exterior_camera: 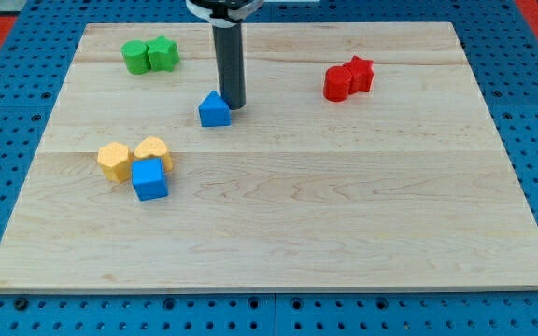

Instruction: Slide blue triangle into the group of blocks

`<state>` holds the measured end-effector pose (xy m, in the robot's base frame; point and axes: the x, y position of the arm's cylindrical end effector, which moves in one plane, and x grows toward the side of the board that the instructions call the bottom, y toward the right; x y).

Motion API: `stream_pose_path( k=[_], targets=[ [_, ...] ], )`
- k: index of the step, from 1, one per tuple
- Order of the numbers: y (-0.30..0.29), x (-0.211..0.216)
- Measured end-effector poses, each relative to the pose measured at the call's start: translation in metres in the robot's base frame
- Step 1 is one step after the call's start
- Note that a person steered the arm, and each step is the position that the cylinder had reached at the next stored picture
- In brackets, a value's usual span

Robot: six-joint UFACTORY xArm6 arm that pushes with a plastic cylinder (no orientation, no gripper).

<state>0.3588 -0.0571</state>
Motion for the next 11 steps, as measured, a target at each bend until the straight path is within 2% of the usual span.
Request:
stream_pose_path(
  k=[2,3,5,7,9,11],
  targets=[
    [-0.063,-0.011],
    [-0.054,0.003],
    [-0.035,0.060],
    [-0.030,0.083],
    [0.072,0.090],
    [0.023,0.100]
  ],
)
